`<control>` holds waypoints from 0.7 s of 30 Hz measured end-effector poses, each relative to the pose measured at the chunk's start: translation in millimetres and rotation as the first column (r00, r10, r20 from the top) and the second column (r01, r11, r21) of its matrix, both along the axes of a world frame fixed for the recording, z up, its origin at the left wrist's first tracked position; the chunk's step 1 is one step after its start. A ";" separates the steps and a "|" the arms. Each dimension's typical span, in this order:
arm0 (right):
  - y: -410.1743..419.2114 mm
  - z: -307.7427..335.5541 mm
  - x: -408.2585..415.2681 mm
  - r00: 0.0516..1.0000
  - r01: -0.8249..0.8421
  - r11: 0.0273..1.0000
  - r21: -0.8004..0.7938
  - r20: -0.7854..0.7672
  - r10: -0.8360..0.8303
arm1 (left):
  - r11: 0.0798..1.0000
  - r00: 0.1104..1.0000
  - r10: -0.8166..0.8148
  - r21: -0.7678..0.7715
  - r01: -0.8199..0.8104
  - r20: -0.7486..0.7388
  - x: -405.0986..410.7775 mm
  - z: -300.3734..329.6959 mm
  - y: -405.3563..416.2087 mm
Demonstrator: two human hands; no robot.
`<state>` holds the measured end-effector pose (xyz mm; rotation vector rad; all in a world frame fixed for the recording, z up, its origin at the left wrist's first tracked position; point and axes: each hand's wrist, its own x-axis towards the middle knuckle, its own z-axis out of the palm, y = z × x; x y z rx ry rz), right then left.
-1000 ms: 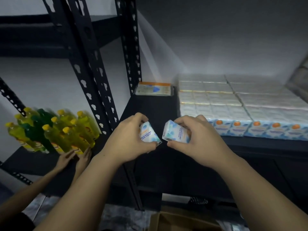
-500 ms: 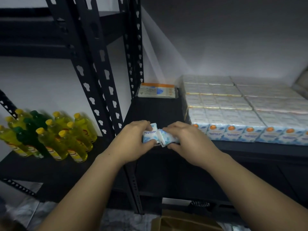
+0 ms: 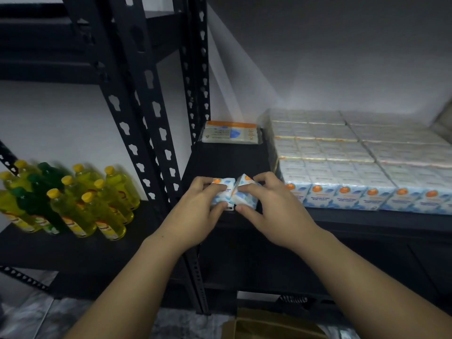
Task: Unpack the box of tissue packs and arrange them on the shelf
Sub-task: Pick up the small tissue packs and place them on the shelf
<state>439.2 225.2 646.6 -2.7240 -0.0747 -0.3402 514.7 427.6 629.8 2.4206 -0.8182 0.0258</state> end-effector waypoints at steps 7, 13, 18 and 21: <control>5.9 -7.7 4.7 0.998 0.055 0.996 0.077 0.038 -0.058 | 0.999 0.999 0.045 -0.021 -0.045 0.000 -4.8 -5.4 -2.1; 10.7 -14.9 4.1 0.995 0.088 0.989 0.123 0.028 -0.092 | 0.995 0.996 0.089 -0.042 -0.088 0.022 -10.2 -7.4 -5.5; 14.7 -21.0 9.9 0.989 0.112 0.982 0.154 0.078 -0.125 | 0.994 0.995 0.097 -0.050 -0.096 0.021 -8.1 -9.9 -10.9; 15.7 -25.7 14.7 0.984 0.136 0.979 0.154 0.097 -0.152 | 0.990 0.992 0.127 -0.060 -0.126 0.016 -4.6 -9.5 -16.5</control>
